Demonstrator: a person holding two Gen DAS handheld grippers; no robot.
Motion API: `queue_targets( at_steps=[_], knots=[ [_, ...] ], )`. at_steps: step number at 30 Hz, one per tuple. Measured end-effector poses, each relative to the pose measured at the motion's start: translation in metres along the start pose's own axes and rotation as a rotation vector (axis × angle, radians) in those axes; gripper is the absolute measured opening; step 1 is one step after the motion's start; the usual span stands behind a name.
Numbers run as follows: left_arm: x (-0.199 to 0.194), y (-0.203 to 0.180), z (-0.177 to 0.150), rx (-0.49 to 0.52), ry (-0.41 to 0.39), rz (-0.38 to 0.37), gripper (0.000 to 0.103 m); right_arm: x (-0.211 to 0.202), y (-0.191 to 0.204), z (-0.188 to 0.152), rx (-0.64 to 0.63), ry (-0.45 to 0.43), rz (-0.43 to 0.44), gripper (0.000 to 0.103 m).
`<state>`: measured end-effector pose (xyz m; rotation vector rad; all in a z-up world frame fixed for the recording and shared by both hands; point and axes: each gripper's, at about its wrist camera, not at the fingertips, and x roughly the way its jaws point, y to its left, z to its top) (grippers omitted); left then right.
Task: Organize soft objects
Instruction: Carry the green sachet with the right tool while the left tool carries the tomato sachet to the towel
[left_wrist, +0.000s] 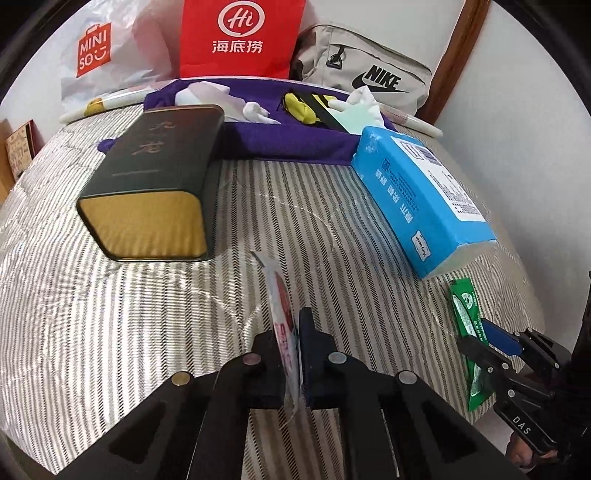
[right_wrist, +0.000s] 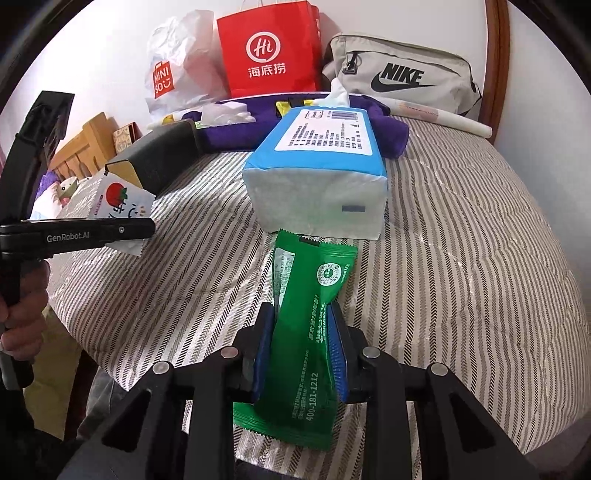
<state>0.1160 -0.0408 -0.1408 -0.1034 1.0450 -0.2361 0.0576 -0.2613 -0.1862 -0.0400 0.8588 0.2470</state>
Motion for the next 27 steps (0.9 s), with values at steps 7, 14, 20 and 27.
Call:
queue_targets(
  at_steps=[7,14,20,27],
  knots=[
    [-0.023,0.01,0.005,-0.017,-0.041,0.001,0.007,-0.02,0.009,0.011,-0.026,-0.017,0.011,0.029],
    [-0.05,0.018,0.019,-0.029,-0.094,-0.009,0.007,-0.047,0.019,0.033,-0.038,-0.078,0.086,0.029],
    [-0.065,0.026,0.032,-0.037,-0.125,0.0,0.007,-0.062,0.024,0.056,-0.043,-0.129,0.131,0.029],
    [-0.07,0.039,0.05,-0.065,-0.145,0.009,0.007,-0.066,0.026,0.081,-0.055,-0.16,0.142,0.029]
  ],
)
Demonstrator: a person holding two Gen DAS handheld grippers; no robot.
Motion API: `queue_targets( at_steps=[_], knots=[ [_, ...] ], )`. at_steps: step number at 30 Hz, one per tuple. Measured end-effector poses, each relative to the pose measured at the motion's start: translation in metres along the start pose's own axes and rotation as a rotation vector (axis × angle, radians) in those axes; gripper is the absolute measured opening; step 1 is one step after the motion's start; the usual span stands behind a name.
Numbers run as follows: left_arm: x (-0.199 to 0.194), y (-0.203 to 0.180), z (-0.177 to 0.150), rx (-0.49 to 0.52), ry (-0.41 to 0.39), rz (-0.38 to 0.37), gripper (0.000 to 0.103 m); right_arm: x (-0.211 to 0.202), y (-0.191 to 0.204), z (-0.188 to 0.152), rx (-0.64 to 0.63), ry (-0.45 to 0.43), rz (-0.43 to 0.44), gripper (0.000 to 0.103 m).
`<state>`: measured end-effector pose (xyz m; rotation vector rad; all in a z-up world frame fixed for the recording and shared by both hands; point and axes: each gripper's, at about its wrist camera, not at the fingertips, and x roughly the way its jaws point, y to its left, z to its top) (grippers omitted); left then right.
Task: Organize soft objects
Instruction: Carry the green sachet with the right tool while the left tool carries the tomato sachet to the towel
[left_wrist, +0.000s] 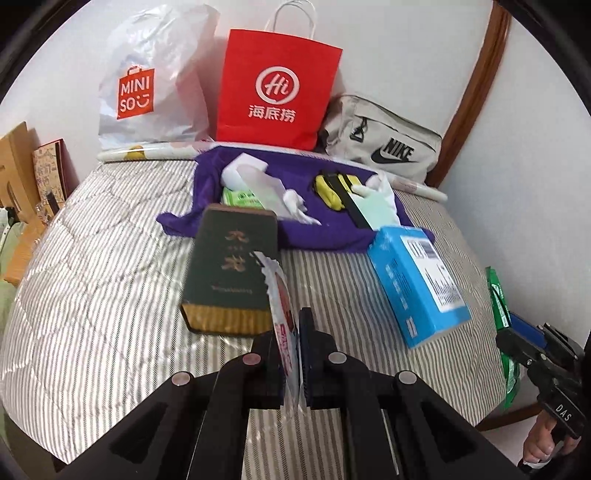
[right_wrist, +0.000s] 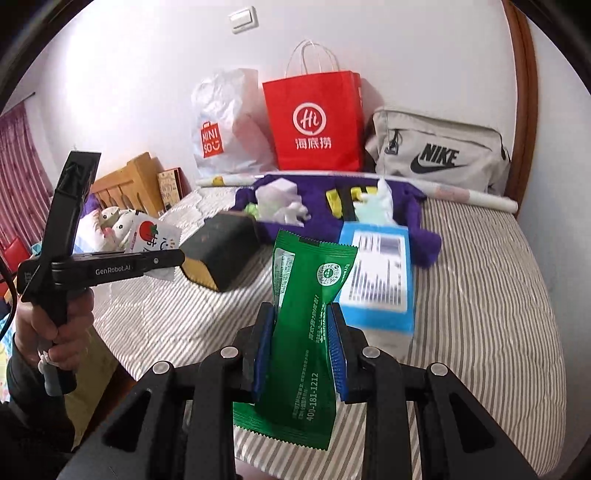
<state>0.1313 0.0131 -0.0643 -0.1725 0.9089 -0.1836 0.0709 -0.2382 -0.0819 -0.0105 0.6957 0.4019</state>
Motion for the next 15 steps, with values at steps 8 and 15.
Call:
queue_targets(
  at_steps=[8,15],
  knots=[
    [0.004,0.011,0.024,-0.009,-0.012,0.01,0.007,0.015,-0.006,0.026,-0.001,0.0,-0.007,0.029],
    [0.011,0.012,0.043,-0.003,-0.021,0.012,0.007,0.026,-0.013,0.045,-0.001,-0.007,-0.015,0.029]
  ],
)
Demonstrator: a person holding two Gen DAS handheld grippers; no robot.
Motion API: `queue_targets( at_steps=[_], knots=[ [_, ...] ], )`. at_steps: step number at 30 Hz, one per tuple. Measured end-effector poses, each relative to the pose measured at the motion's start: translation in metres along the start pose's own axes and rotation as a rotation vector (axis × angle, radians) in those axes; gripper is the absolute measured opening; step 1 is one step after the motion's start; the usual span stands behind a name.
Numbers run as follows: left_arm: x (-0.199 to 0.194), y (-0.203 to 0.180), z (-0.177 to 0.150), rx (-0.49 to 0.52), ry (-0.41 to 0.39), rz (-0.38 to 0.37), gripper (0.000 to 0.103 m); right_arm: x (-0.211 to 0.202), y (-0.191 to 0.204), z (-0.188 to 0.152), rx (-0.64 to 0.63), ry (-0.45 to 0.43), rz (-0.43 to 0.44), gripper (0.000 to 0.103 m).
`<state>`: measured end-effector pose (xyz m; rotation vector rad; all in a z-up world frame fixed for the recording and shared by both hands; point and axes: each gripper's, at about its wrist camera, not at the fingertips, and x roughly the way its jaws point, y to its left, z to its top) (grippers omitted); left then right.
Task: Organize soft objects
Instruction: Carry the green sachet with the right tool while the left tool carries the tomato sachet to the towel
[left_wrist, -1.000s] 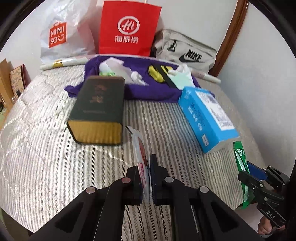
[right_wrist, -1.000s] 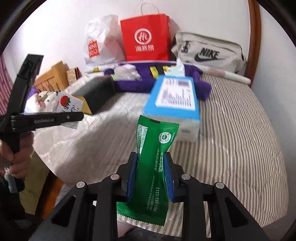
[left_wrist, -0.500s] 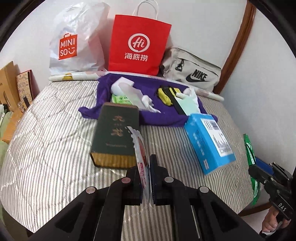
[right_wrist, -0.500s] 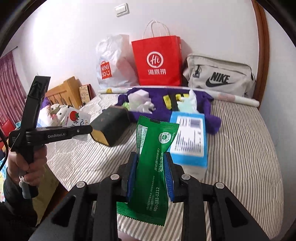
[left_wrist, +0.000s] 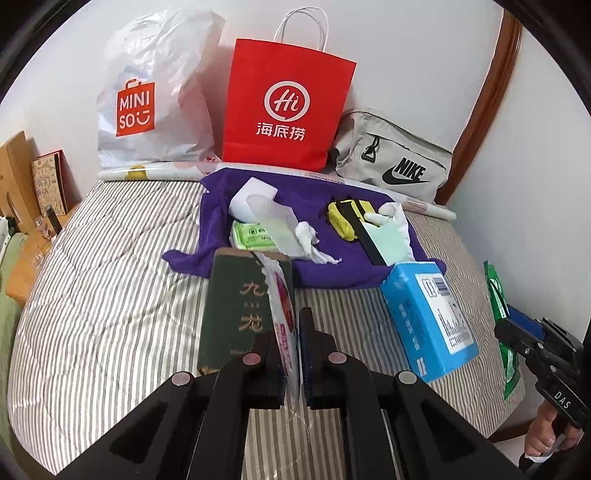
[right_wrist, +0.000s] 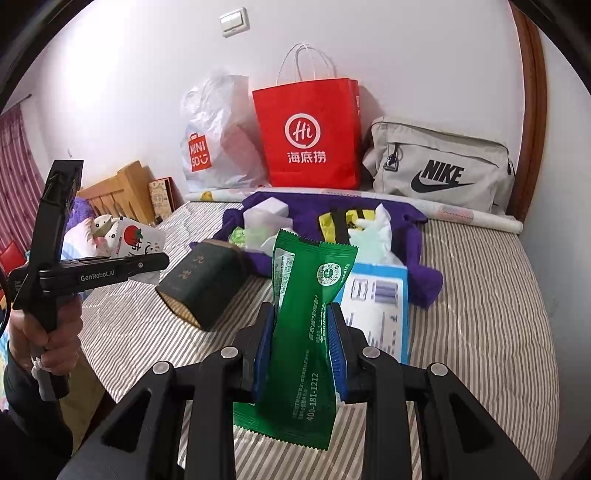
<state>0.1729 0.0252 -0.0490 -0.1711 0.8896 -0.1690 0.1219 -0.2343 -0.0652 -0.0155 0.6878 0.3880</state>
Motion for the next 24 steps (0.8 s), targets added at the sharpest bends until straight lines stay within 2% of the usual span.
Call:
queue_targets(
  at_steps=[15,24],
  knots=[
    [0.023,0.007,0.029,0.012,0.011,0.005,0.007,0.023,-0.006,0.034,-0.025,-0.031,-0.016,0.029],
    [0.047,0.022,0.049,0.002,0.026,-0.016,0.007,0.054,-0.023,0.058,0.009,-0.023,-0.052,0.029]
  ],
)
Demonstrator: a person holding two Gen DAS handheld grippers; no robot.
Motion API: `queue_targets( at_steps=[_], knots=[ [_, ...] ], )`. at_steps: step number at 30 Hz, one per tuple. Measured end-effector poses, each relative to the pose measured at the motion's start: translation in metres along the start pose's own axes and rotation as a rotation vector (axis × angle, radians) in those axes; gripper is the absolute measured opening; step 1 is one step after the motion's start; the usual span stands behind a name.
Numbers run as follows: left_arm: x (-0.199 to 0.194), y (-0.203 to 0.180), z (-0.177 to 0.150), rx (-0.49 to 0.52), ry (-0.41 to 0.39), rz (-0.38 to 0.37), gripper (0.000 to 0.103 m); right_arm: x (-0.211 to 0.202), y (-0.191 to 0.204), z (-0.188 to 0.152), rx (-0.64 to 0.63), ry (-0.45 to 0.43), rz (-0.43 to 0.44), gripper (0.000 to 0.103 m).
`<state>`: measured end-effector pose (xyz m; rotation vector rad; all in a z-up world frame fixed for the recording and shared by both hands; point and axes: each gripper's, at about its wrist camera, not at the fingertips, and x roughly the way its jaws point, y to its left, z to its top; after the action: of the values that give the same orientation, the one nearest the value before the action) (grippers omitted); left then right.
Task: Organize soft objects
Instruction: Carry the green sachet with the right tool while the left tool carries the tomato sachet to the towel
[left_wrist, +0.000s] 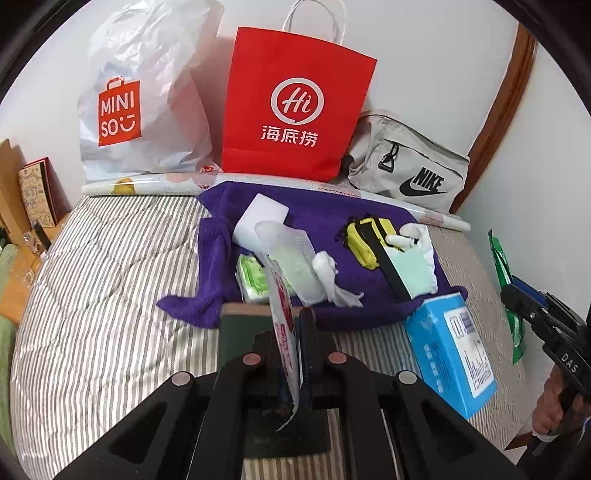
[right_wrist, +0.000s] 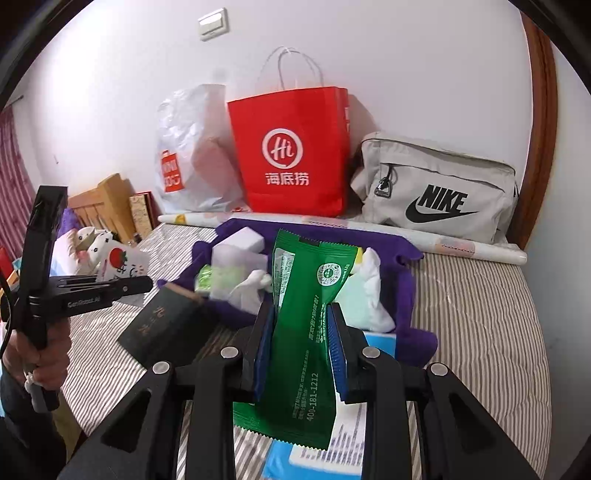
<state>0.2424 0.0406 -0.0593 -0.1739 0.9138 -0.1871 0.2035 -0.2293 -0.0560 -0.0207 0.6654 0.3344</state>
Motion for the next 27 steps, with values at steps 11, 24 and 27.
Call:
queue_targets(
  at_steps=[11,24,27],
  knots=[
    [0.026,0.007,0.027,0.016,0.009,-0.031,0.007,0.039,-0.011,0.023,0.03,0.016,-0.035,0.029],
    [0.062,0.009,0.043,0.041,0.056,-0.022,0.007,0.074,-0.018,0.038,0.035,0.04,-0.029,0.029],
    [0.069,0.01,0.047,0.043,0.068,-0.014,0.007,0.081,-0.02,0.04,0.036,0.047,-0.026,0.029]
  ],
)
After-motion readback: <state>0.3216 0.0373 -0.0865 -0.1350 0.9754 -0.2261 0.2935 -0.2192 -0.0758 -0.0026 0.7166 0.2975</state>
